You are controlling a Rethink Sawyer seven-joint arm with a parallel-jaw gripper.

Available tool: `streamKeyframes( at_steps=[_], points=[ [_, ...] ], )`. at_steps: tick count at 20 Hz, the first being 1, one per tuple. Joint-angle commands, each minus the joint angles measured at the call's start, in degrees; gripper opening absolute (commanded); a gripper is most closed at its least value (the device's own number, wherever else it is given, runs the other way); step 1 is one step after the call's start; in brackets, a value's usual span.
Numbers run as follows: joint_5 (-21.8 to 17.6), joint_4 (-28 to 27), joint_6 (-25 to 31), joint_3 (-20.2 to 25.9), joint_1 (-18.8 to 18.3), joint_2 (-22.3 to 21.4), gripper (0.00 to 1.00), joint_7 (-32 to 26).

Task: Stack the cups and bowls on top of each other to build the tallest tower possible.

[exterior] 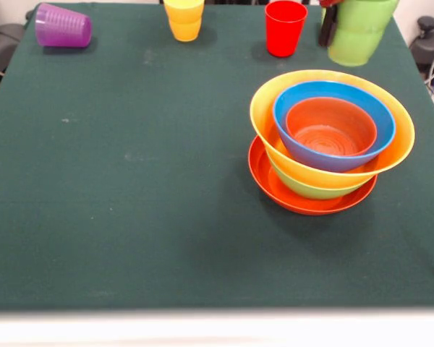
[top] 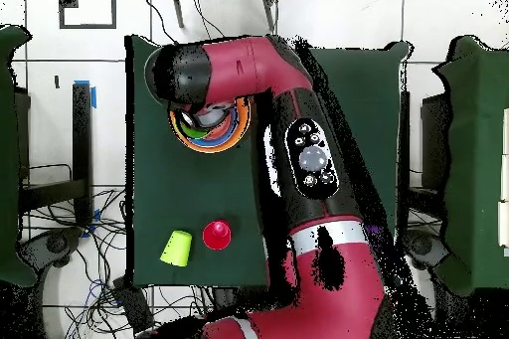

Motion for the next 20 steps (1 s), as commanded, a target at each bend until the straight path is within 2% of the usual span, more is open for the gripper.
streamKeyframes(
  at_steps=[1, 14, 15, 20],
  points=[
    [-2.6, -5.5, -2.2, 1.4, 1.2, 5.5, 0.0, -1.3],
    [-3.6, -5.7, -2.7, 0.3, 1.3, 5.9, 0.0, -1.9],
    [-3.7, -5.7, -2.3, 0.1, 1.3, 5.8, 1.0, -1.6],
    [-4.1, -4.8, -3.5, 0.0, 1.3, 5.4, 1.0, -1.5]
  ],
)
